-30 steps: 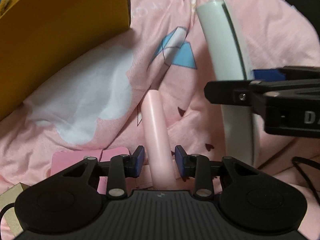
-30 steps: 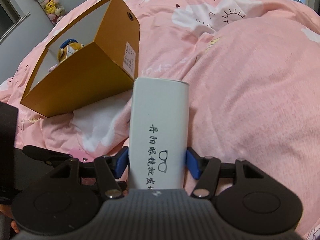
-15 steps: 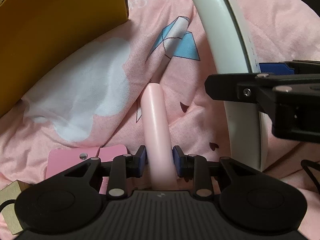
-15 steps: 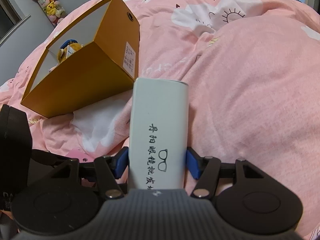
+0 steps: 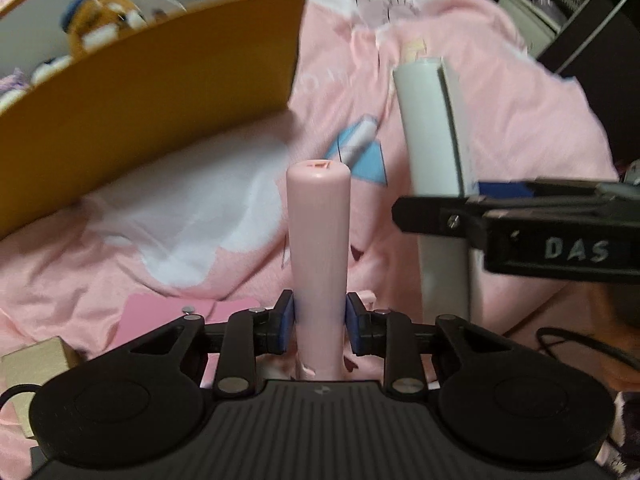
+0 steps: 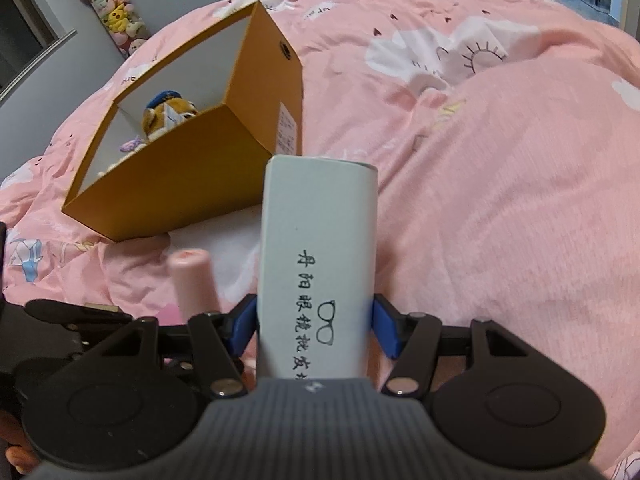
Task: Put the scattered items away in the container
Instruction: 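Lift and carry the white printed box and pink cylinder toward the orange box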
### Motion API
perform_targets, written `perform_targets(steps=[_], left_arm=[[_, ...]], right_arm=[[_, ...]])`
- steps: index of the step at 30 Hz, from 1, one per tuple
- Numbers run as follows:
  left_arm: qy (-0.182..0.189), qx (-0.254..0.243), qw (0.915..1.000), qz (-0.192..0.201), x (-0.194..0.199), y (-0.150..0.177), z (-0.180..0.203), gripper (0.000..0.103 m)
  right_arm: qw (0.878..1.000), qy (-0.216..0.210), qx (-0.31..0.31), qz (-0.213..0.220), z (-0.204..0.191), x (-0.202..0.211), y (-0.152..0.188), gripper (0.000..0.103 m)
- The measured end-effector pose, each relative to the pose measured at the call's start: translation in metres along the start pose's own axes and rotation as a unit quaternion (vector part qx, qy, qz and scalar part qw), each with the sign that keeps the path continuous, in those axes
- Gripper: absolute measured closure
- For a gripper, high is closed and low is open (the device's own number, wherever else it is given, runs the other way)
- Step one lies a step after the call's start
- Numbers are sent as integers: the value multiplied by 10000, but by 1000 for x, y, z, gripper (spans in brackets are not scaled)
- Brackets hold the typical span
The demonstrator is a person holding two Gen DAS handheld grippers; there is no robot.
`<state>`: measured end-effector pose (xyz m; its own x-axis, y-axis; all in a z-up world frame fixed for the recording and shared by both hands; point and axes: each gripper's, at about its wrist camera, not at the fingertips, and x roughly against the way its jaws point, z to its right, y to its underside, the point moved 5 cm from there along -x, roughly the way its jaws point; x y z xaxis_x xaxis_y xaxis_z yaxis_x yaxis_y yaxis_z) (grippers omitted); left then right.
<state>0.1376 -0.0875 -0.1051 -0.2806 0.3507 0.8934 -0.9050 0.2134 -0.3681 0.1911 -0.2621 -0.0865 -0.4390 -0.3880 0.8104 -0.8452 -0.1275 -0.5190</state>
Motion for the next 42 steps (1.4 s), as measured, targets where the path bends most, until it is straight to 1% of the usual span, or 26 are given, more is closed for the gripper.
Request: perform_targets(steps=[4, 6, 13, 17, 22, 26, 31, 35, 38, 42], left_arm=[[35, 110, 9995, 298, 18, -7, -13, 73], [59, 149, 9990, 428, 19, -10, -16, 73], [47, 255, 9961, 840, 58, -22, -23, 73], [121, 282, 9943, 1018, 84, -32, -32, 73], [36, 102, 9904, 1380, 120, -50, -37, 73], [63, 106, 9867, 1618, 144, -67, -48, 73], [4, 160, 9816, 1905, 168, -93, -67, 73], [-296, 261, 9797, 1966, 173, -114, -89, 73], [-412, 354, 9795, 1938, 171, -125, -104, 73], [-387, 446, 9817, 1809, 162, -136, -118, 73]], right_arm=[[10000, -66, 68, 33, -7, 3, -6, 40], [9998, -61, 143, 78, -11, 5, -10, 40], [9983, -129, 487, 280, -31, 19, -29, 40], [9968, -304, 597, 428, -45, 34, -52, 40], [9918, -446, 984, 677, -73, 52, -87, 40], [9872, -558, 1249, 816, -96, 60, -117, 40], [9810, -431, 1571, 1050, -123, 54, -155, 40], [9768, -174, 1797, 1150, -139, 35, -179, 40], [9750, 122, 1942, 1074, -146, 8, -191, 40], [9733, 506, 2082, 826, -151, -34, -199, 40]])
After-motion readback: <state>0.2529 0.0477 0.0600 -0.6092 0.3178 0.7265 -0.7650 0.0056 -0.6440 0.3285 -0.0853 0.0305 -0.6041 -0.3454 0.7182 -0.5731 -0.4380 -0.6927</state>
